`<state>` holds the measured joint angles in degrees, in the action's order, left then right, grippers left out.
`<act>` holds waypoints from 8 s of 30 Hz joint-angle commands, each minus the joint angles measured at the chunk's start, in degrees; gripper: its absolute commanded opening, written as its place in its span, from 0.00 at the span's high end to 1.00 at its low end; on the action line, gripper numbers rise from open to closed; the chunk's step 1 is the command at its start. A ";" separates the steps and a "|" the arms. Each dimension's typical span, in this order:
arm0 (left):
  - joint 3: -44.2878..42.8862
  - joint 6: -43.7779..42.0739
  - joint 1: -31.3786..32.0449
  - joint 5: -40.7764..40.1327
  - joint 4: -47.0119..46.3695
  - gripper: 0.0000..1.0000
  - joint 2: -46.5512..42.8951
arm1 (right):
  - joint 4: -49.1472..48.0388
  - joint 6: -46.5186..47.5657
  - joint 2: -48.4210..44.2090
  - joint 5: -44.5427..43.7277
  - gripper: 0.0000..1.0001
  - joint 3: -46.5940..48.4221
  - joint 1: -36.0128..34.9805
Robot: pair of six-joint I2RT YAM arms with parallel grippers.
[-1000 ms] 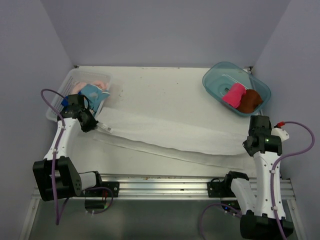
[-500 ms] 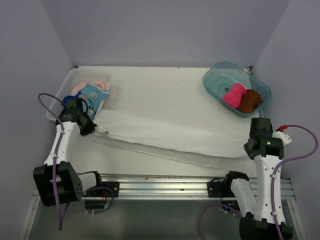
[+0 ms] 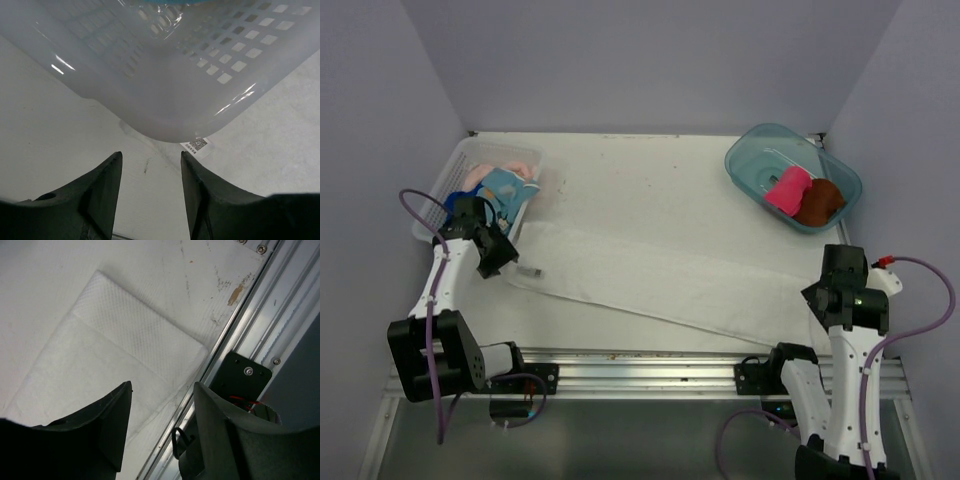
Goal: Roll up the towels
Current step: Fold the towel
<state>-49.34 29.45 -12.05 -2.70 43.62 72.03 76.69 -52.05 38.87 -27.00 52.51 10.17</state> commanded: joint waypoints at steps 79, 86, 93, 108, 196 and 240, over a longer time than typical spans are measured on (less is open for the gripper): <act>-30.02 0.08 22.78 -11.54 -12.76 0.59 41.43 | -34.67 15.14 18.96 18.39 0.63 -15.15 -0.24; -31.17 -0.09 22.78 -10.75 -12.58 0.60 41.00 | -33.44 15.49 17.73 18.04 0.63 -15.16 -0.24; -36.62 -1.33 36.56 -16.90 -6.00 0.58 37.23 | -33.09 15.58 18.08 18.21 0.63 -14.02 -0.24; -24.40 3.86 49.76 -8.53 -8.99 0.58 36.94 | -31.95 18.21 17.29 20.24 0.55 -9.27 -0.24; -22.54 1.04 44.82 -4.34 -12.32 0.62 35.44 | -27.93 17.42 17.38 7.42 1.00 -1.90 -5.61; -13.86 -0.53 34.30 7.36 -9.87 0.64 20.61 | -23.34 21.29 26.07 18.83 1.00 25.53 -30.03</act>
<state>-66.26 30.59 25.43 6.20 32.67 95.09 54.92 -31.79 63.57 -7.01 74.08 -17.02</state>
